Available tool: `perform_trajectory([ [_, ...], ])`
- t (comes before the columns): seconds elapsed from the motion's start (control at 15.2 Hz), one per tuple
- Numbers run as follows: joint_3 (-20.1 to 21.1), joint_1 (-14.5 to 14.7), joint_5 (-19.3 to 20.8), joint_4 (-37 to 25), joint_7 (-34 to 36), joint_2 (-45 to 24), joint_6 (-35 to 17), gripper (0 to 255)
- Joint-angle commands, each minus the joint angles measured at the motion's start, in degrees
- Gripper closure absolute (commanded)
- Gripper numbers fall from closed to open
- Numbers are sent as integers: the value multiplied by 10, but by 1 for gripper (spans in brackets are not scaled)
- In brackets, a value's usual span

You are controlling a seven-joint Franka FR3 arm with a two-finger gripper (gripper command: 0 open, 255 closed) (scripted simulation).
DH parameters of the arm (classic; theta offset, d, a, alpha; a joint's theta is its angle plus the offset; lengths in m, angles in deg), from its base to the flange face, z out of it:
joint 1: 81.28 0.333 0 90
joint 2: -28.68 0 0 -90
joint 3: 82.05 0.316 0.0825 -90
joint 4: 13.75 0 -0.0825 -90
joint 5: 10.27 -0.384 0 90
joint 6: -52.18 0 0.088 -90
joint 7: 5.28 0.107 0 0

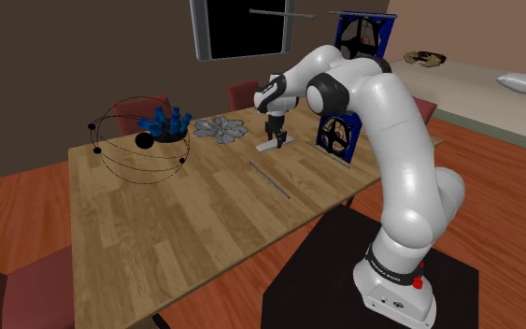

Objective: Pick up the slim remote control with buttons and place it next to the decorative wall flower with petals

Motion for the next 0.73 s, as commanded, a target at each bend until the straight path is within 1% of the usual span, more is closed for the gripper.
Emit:
perform_trajectory([
  [0.0,1,0,-1,2,-1,-3,-6,255],
  [0.4,1,0,-1,2,-1,-3,-6,255],
  [0.46,1,0,-1,2,-1,-3,-6,0],
  [0.66,1,0,-1,2,-1,-3,-6,0],
])
